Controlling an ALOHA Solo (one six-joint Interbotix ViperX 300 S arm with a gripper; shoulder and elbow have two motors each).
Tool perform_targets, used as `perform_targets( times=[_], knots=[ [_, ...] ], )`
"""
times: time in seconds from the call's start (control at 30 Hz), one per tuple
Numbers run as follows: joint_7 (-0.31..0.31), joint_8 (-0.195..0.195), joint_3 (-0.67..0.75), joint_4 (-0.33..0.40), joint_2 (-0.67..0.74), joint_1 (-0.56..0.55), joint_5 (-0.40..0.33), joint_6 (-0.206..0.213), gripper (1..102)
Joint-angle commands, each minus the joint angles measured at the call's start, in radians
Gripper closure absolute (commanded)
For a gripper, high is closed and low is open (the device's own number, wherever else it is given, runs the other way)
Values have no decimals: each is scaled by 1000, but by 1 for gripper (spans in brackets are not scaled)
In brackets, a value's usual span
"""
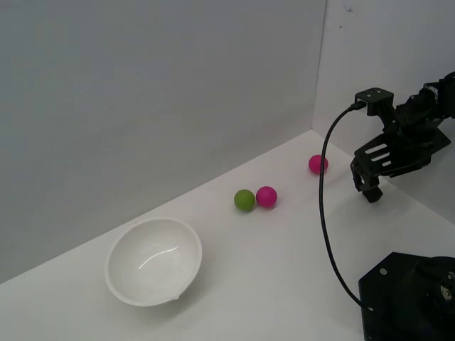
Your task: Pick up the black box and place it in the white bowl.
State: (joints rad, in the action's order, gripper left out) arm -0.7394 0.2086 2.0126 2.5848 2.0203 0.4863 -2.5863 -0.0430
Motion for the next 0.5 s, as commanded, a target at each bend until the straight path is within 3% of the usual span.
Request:
perform_targets(
  times=[0.0, 0.47],
  knots=[
    [9, 5, 9, 6, 3, 3, -5, -11, 3],
    [58, 8, -77, 8, -81, 5, -6, -11, 3]
  ],
)
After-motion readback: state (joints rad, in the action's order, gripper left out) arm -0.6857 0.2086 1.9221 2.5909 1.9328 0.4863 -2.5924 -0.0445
